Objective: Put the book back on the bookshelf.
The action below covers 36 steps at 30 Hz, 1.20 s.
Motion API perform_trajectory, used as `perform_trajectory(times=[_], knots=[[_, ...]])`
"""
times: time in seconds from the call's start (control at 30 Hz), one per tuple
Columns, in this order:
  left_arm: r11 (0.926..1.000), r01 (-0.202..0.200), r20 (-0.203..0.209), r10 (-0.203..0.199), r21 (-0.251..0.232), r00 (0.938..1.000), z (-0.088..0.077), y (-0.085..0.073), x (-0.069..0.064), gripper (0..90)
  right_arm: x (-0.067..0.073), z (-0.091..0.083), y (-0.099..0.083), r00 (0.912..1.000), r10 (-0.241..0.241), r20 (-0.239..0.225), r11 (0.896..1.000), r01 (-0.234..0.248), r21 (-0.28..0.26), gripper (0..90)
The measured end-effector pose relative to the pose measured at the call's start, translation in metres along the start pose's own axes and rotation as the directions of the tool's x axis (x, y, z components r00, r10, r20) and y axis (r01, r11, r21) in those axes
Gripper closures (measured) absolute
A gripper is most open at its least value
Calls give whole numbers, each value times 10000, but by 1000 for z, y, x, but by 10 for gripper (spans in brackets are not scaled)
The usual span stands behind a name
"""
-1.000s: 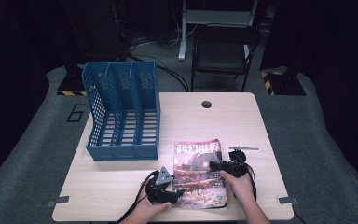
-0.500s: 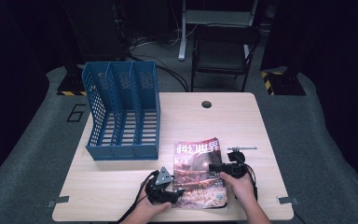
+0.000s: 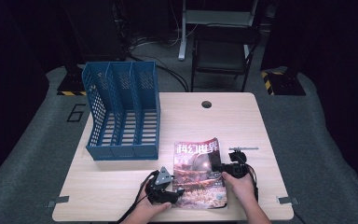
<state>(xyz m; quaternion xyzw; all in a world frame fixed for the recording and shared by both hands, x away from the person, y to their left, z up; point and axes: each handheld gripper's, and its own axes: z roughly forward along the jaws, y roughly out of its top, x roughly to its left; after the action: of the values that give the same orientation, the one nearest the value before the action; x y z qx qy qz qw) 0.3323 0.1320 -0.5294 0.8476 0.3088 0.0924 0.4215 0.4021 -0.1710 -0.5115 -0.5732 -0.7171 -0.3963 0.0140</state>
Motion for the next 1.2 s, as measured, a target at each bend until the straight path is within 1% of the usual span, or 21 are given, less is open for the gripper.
perform_trajectory(times=[0.03,0.07,0.27,0.4,0.53,0.57,0.63,0.73,0.77,0.8,0.83,0.87,0.9,0.93,0.97,1.0,1.07,1.1,1.13,1.17,1.2], knots=[[10000,0,0,0,0,10000,0,0,0,311,0,0,0,10000,0,0,10000,0,0,738],[10000,10,-18,-10,-19,10000,0,0,0,311,0,-2,0,9998,38,-206,9999,-41,-139,782],[9999,0,66,-1,102,10000,-1,0,1,310,5,-5,0,9997,-143,-213,9993,136,-349,831],[9999,-11,98,10,105,10000,-1,0,1,310,12,-8,-3,9979,-634,-92,9955,626,-710,857],[10000,-53,100,53,68,9999,-1,0,2,309,21,-12,-6,9932,-1163,105,9864,1168,-1159,861],[10000,-53,100,53,68,9999,-1,0,2,308,21,-12,-6,9932,-1163,105,9864,1168,-1159,861],[10000,-62,35,62,53,10000,-1,0,2,308,26,-14,-8,9886,-1485,228,9788,1503,-1390,862],[10000,-93,75,92,8,9999,0,1,4,307,29,-16,-10,9882,-1523,172,9737,1530,-1688,863],[9999,-54,232,52,107,9997,0,2,5,307,31,-17,-10,9871,-1587,196,9709,1596,-1785,863],[9999,-54,232,52,107,9997,0,2,5,307,33,-18,-11,9885,-1502,146,9716,1503,-1830,864],[10000,-20,167,20,-6,9999,1,1,6,307,34,-19,-11,9874,-1579,115,9681,1571,-1951,864],[10000,-7,240,5,60,9997,1,2,7,309,36,-20,-12,9877,-1564,85,9667,1548,-2036,864],[9999,-54,182,52,124,9998,0,3,9,312,37,-21,-13,9856,-1687,105,9623,1670,-2147,864],[9999,-54,182,52,124,9998,0,3,9,311,37,-21,-13,9856,-1687,105,9623,1670,-2147,864],[9999,46,157,-48,110,9999,1,4,9,299,39,-22,-14,9847,-1740,45,9563,1700,-2381,864],[9996,63,270,-71,280,9996,0,5,11,290,40,-23,-15,9849,-1728,53,9552,1689,-2429,865],[9999,91,210,-93,137,9997,2,6,12,278,41,-24,-15,9844,-1758,-13,9503,1693,-2614,865],[9997,45,250,-51,260,9997,1,7,13,266,41,-25,-16,9843,-1764,-8,9476,1696,-2707,865],[9997,139,335,-145,206,9993,2,7,14,252,42,-27,-16,9843,-1765,-73,9460,1676,-2776,865],[9997,86,282,-92,216,9996,3,8,14,235,43,-28,-17,9841,-1774,-99,9436,1673,-2858,865],[9995,53,403,-65,302,9992,4,10,16,215,44,-29,-17,9834,-1809,-103,9407,1700,-2936,865]])
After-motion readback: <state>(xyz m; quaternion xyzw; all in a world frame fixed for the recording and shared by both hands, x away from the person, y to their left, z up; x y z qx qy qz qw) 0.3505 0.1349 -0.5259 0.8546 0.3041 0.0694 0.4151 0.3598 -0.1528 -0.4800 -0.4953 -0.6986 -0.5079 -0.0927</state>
